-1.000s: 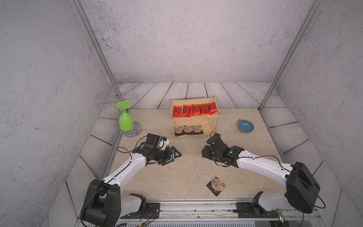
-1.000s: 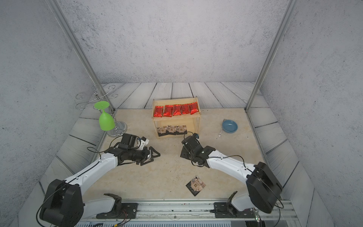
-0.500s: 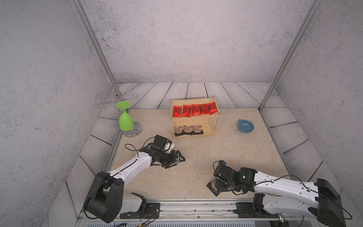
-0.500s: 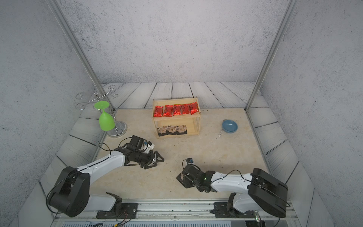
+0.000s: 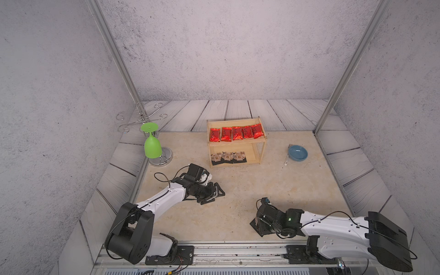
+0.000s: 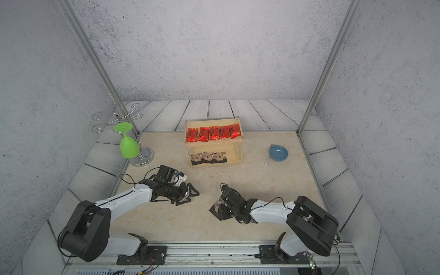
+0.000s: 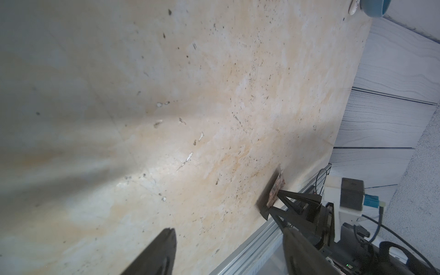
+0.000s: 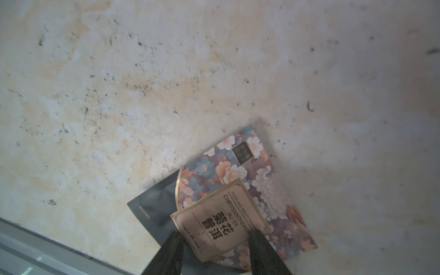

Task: Place the tea bags on the shelf by color
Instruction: Pick up the tea bag from the center of the board.

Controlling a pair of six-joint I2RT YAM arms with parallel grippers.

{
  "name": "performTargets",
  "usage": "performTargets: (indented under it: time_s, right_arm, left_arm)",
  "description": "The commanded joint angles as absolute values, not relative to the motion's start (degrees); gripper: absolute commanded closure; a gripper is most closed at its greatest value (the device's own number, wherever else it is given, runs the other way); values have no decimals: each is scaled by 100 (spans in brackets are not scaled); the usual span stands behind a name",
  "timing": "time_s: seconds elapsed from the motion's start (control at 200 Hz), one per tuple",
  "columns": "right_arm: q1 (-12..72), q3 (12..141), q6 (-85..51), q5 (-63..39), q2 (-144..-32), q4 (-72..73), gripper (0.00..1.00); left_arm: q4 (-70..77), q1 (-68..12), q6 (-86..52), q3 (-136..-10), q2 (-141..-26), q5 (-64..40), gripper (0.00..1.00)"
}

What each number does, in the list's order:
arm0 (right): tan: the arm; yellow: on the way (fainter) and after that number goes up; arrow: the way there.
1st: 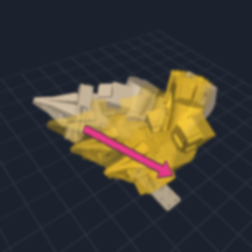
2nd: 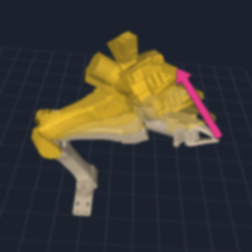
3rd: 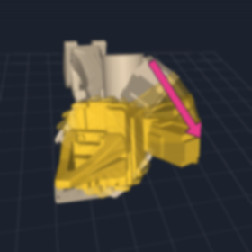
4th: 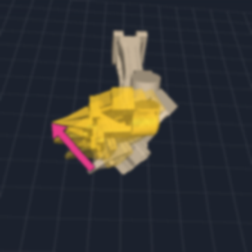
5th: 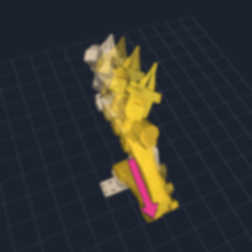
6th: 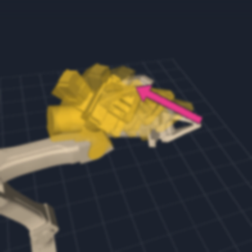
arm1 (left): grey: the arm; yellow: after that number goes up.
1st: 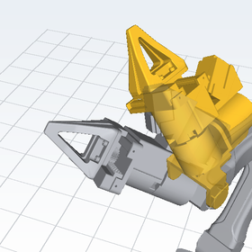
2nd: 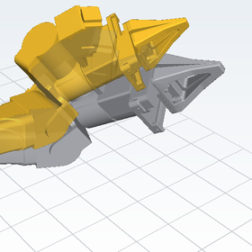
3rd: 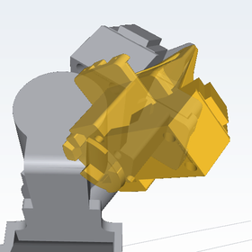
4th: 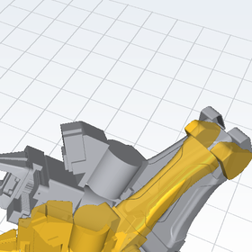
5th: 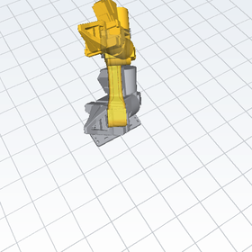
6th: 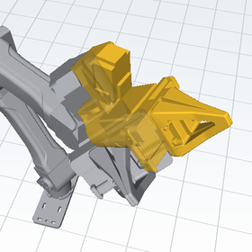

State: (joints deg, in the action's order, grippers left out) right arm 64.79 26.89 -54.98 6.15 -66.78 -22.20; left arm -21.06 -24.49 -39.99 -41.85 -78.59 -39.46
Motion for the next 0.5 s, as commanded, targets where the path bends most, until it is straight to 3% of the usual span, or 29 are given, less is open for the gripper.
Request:
performTargets:
  time_s: [0.0,0.155,0.28,0.495]
  right_arm:
    - [6415,2509,-5134,755,-6939,-1229,51]
    - [6206,2513,-4598,439,-7649,-176,55]
    - [5718,2957,-3939,-232,-8244,-159,57]
    - [5081,3138,-3122,-944,-8146,156,57]
  left_arm:
    - [-2122,-2385,-3993,-4104,-7884,-4110,24]
    - [-1975,-2251,-4085,-3990,-7826,-4267,27]
    - [-1738,-2238,-4207,-3885,-7825,-4322,27]
    - [-1074,-2526,-4497,-3917,-8109,-4100,28]
